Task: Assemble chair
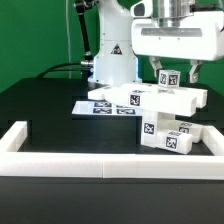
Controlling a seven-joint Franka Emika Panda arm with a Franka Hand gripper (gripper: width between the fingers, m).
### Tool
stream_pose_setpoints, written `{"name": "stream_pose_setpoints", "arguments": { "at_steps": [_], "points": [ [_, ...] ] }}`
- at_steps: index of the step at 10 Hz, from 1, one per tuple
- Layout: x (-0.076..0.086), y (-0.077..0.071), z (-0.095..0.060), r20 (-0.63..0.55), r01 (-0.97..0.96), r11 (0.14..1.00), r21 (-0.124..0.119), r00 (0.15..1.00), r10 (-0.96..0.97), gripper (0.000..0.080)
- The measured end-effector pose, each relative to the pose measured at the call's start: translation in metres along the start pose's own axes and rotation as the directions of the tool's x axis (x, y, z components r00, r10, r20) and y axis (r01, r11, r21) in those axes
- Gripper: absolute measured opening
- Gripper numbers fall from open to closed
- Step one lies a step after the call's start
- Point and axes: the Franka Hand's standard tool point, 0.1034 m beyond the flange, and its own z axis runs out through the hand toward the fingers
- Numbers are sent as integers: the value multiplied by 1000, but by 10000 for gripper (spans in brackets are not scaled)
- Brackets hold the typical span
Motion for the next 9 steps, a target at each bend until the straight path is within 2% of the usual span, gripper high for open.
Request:
{"name": "stream_pose_setpoints", "arguments": {
  "at_steps": [1,5,9],
  "points": [
    [0,0,0,0,145,989,1,989,-145,649],
    [5,3,-1,-3,461,887,1,887,-461,649],
    [5,4,0,-4,738,675,-9,675,-738,649]
  ]
}}
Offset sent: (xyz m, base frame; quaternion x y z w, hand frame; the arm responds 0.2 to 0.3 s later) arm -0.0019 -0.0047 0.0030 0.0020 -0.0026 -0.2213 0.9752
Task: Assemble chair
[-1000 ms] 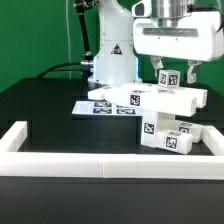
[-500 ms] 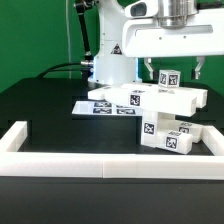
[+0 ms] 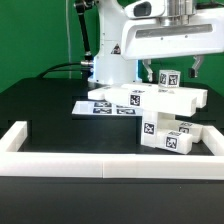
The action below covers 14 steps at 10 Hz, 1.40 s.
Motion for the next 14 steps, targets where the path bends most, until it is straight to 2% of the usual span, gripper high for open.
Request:
{"name": "stream_pose_setpoints", "arguments": {
  "at_steps": [3,5,8,11,14],
  "points": [
    [0,1,1,1,134,991,0,991,-134,622],
    [-1,2,1,2,129,992,1,992,-129,281],
    [-1,2,1,3,99,995,1,995,-99,285],
    [-2,2,2,5,-212,977,1,977,212,285],
    [-2,4,2,5,-525,851,0,851,525,285]
  ]
}}
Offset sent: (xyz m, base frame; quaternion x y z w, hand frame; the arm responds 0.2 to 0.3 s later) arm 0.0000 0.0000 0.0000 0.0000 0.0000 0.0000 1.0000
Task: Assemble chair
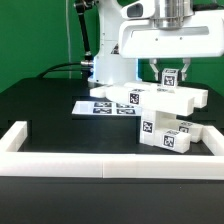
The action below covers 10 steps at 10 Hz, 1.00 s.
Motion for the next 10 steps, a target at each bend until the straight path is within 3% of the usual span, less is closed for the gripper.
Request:
{"name": "stream_pose_setpoints", "arguments": {
  "at_steps": [4,7,10],
  "points": [
    [1,2,0,4,-317,949,4,949,317,287],
    [1,3,0,5,-505,863,2,863,505,287],
    [-1,3,1,9,-691,723,-2,723,691,287]
  ]
}}
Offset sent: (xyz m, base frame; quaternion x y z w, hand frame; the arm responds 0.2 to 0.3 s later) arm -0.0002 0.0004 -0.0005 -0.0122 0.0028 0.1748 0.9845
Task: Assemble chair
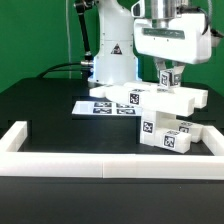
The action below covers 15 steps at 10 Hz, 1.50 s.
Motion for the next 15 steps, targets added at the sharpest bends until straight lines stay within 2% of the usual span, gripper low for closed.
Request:
{"name": "stream_pose_setpoints", "arguments": {
  "at_steps": [1,3,5,7,8,12,13,15],
  "points": [
    [0,0,0,4,-103,995,0,995,103,287],
    [0,0,0,7,-174,985,1,985,174,287],
    [-1,0,1,6,-106,994,1,994,106,289],
    [-7,-1,1,5,44,999,-1,999,-44,603],
    [-7,-1,1,5,184,983,2,983,-184,635],
    [-7,-1,1,5,506,863,2,863,-506,649],
    [-8,-1,1,3,576,817,0,817,-576,649],
    [-9,-1,0,-3,739,673,-2,673,-739,649]
  ]
}}
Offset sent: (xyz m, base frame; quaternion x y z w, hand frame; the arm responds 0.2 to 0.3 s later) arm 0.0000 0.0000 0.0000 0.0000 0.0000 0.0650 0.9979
